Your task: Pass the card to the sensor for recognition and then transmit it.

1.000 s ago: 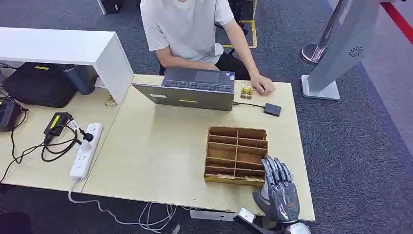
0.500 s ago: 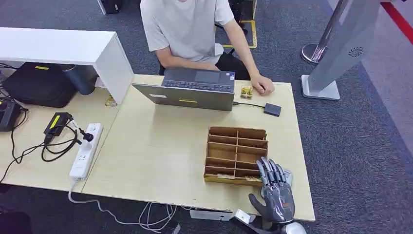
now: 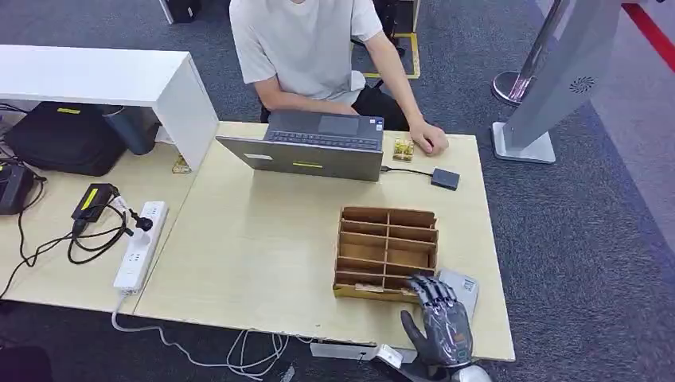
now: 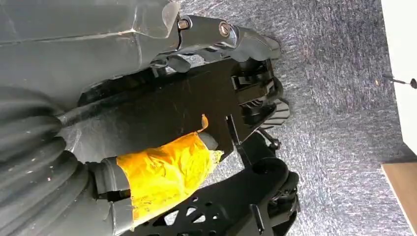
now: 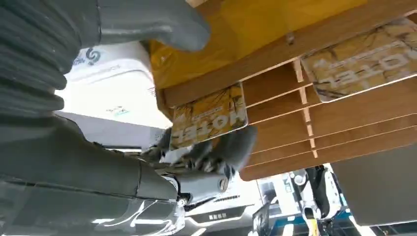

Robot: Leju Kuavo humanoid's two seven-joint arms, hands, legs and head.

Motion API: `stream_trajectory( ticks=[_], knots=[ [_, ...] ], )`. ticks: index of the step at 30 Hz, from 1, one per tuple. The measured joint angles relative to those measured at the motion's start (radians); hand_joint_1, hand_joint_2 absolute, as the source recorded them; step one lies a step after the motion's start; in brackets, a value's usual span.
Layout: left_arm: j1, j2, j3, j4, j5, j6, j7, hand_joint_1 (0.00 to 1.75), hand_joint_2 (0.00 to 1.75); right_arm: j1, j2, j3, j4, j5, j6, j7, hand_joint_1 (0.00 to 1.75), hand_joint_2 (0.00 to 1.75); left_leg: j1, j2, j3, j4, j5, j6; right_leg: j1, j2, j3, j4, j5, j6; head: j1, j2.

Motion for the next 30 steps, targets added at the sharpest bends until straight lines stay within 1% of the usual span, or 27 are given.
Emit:
stream_trajectory(
  ticks=[13,16,20,24,30],
  knots=[
    [0.001,0.000,0.000,0.000,0.006,-0.002,-0.008,0.00,1.75,-0.008,-0.005,0.023,0.007,-0.025,-0.003,-0.003,1.75,1.75,0.000,0.000,0.000,0.000,0.000,0.000,0.000,0.000,0.000,0.000,0.000,0.000,0.000,0.000],
    [0.001,0.000,0.000,0.000,0.006,-0.011,-0.015,0.00,1.75,-0.008,-0.007,0.025,0.008,-0.028,-0.003,-0.006,1.75,1.75,0.000,0.000,0.000,0.000,0.000,0.000,0.000,0.000,0.000,0.000,0.000,0.000,0.000,0.000],
    [0.001,-0.003,0.000,0.000,0.012,0.007,-0.031,0.00,1.75,-0.008,-0.010,0.026,0.007,-0.031,-0.003,-0.006,1.75,1.75,0.000,0.000,0.000,0.000,0.000,0.000,0.000,0.000,0.000,0.000,0.000,0.000,0.000,0.000],
    [0.001,-0.003,0.000,0.000,0.008,0.008,-0.026,0.00,1.75,-0.008,-0.011,0.027,0.007,-0.034,-0.003,-0.006,1.75,1.75,0.000,0.000,0.000,0.000,0.000,0.000,0.000,0.000,0.000,0.000,0.000,0.000,0.000,0.000],
    [0.001,-0.003,-0.001,0.000,0.004,0.009,-0.011,0.00,1.75,-0.014,-0.013,0.035,0.008,-0.075,-0.003,-0.018,1.75,1.75,0.000,0.000,0.000,0.000,0.000,0.000,0.000,0.000,0.000,0.000,0.000,0.000,0.000,0.000]
  ],
)
